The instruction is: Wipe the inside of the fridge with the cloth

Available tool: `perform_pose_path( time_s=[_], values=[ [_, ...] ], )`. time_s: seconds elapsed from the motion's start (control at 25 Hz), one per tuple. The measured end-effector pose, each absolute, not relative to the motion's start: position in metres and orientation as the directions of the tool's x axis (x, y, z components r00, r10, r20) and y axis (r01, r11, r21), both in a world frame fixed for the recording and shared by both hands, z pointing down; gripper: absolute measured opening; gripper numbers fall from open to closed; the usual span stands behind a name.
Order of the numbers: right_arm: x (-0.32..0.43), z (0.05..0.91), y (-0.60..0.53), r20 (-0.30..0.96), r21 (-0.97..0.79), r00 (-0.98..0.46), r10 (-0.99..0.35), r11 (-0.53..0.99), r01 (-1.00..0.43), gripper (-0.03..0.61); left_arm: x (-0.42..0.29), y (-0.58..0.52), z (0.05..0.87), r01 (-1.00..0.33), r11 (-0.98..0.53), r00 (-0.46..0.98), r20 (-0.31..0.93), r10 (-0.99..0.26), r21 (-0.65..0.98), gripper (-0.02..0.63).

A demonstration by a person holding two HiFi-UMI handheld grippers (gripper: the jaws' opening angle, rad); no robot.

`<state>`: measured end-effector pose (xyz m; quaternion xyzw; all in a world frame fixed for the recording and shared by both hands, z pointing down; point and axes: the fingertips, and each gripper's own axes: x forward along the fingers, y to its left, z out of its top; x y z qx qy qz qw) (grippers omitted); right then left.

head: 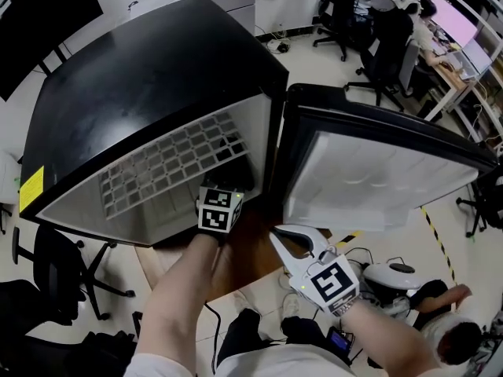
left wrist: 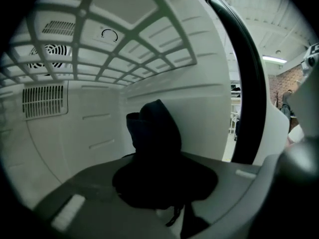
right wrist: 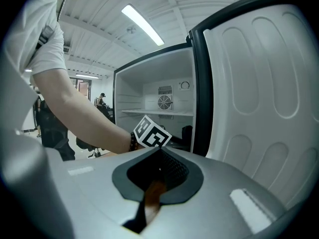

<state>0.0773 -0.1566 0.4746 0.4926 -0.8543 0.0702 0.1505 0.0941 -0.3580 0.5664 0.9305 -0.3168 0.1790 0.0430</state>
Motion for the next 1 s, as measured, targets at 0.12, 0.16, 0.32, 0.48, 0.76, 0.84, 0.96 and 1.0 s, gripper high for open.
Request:
perform_pose_path(
  time_s=[0.12,0.16,0.32,0.48,0.76,0.84,0.96,1.0],
  values=[
    [0.075,0.471,-0.153,0.322,0.033,-0.478,-0.818,0.514,-0.857,0.0,0.095,-0.346,0.565,-0.596,-0.802,0.74,0.36,-0.568,-0.038,0.095],
    [0.074,0.47,-0.152,0.321,0.034,-0.48,-0.817,0.516,-0.856,0.0,0.095,-0.342,0.565,-0.593,-0.804,0.743,0.359,-0.565,-0.038,0.095],
    [0.075,0.466,-0.147,0.313,0.034,-0.483,-0.818,0.518,-0.855,0.0,0.096,-0.328,0.564,-0.585,-0.81,0.748,0.361,-0.557,-0.036,0.095],
    [0.075,0.46,-0.144,0.3,0.019,-0.485,-0.822,0.513,-0.858,0.0,0.099,-0.314,0.562,-0.569,-0.822,0.759,0.361,-0.542,-0.04,0.095],
    [0.076,0.455,-0.136,0.304,0.034,-0.484,-0.82,0.517,-0.855,0.0,0.104,-0.293,0.56,-0.532,-0.845,0.776,0.368,-0.513,-0.055,0.095],
    [0.078,0.453,-0.133,0.308,0.049,-0.483,-0.82,0.52,-0.853,0.002,0.105,-0.289,0.559,-0.527,-0.848,0.777,0.371,-0.508,-0.057,0.095],
    [0.078,0.448,-0.131,0.299,0.026,-0.481,-0.824,0.511,-0.859,0.001,0.105,-0.285,0.557,-0.526,-0.849,0.779,0.373,-0.504,-0.051,0.095],
    [0.078,0.447,-0.13,0.296,0.019,-0.48,-0.826,0.507,-0.862,0.0,0.104,-0.285,0.556,-0.527,-0.848,0.779,0.373,-0.505,-0.047,0.095]
  ],
)
